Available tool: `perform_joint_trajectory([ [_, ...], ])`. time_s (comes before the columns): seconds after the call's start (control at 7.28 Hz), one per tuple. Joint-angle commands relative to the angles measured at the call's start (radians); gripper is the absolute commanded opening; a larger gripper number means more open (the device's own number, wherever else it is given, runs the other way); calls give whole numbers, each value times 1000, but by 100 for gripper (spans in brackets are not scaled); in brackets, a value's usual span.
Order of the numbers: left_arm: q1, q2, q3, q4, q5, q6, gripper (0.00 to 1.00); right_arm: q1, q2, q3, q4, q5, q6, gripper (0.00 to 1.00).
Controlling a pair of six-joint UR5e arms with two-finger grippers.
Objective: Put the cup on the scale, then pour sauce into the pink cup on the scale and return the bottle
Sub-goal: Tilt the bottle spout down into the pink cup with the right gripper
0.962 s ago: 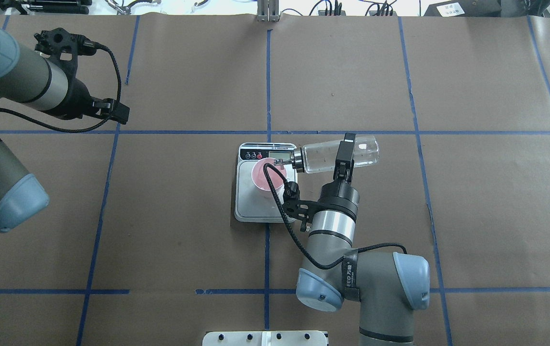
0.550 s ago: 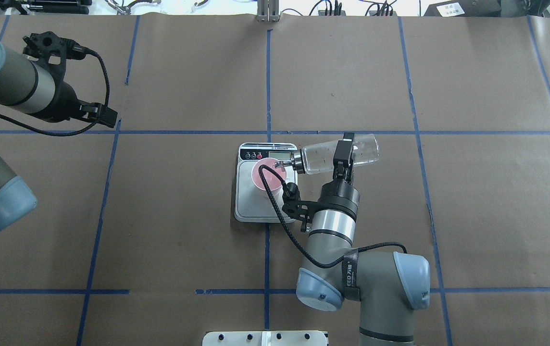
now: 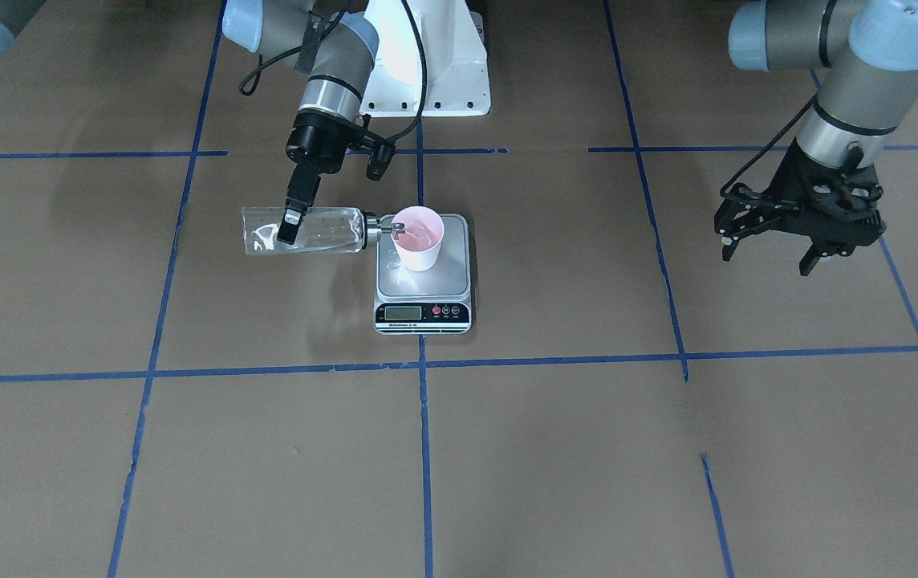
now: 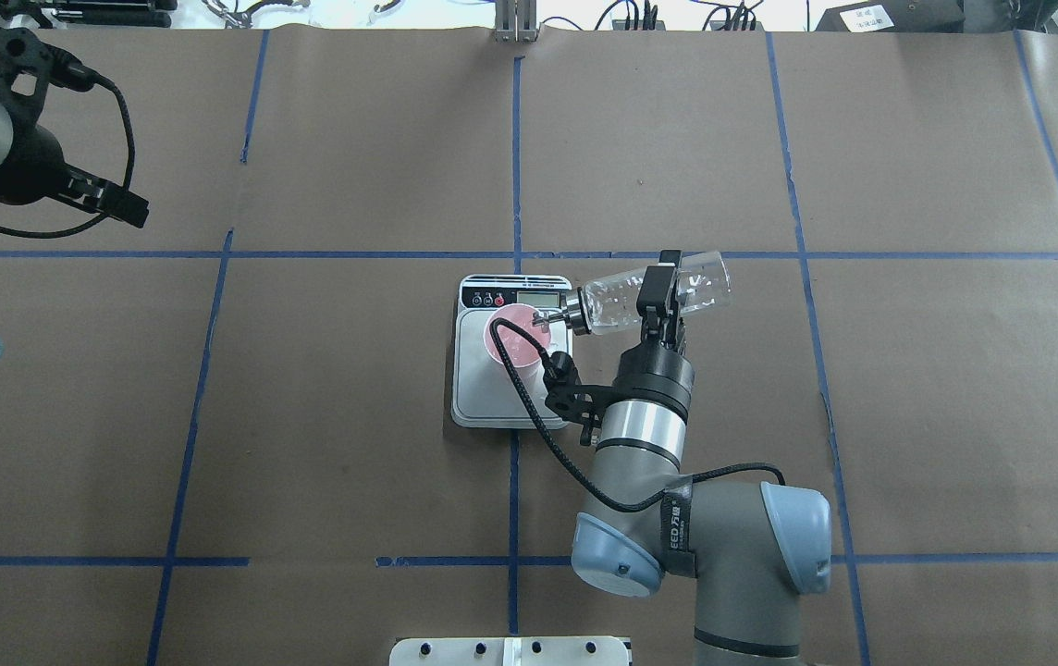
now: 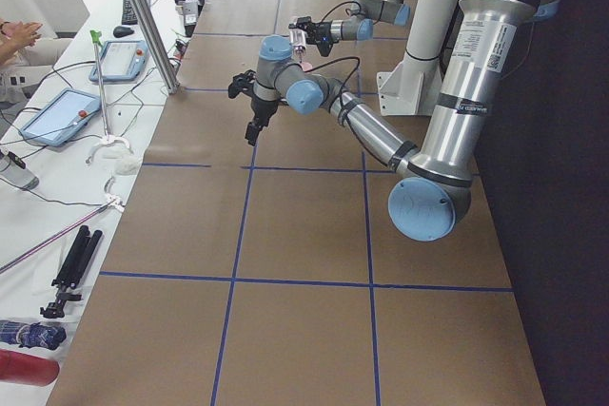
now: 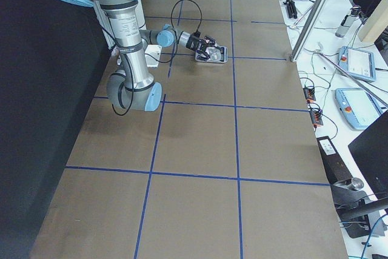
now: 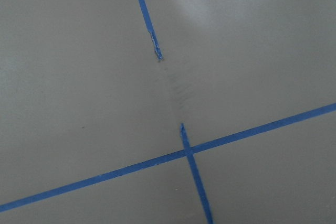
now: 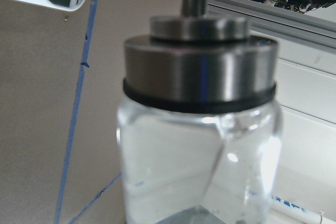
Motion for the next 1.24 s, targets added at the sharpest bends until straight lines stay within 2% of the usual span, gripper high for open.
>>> perform_joint_trajectory([
  [0.0, -16, 17, 3, -1, -14, 34, 100, 1, -2, 22, 0, -1, -27, 0],
  [0.27, -14, 19, 7, -1, -8, 34, 100, 3, -5, 31, 0, -1, -33, 0],
  [0.55, -14, 39, 7, -1, -7, 49, 100, 9, -14, 84, 0, -9, -91, 0],
  [0.96, -16, 52, 7, -3, -5, 52, 100, 15, -22, 88, 0, -23, -116, 0],
  [1.1, -25, 60, 9, -1, -5, 112, 100, 15, -22, 97, -2, -23, -118, 0],
])
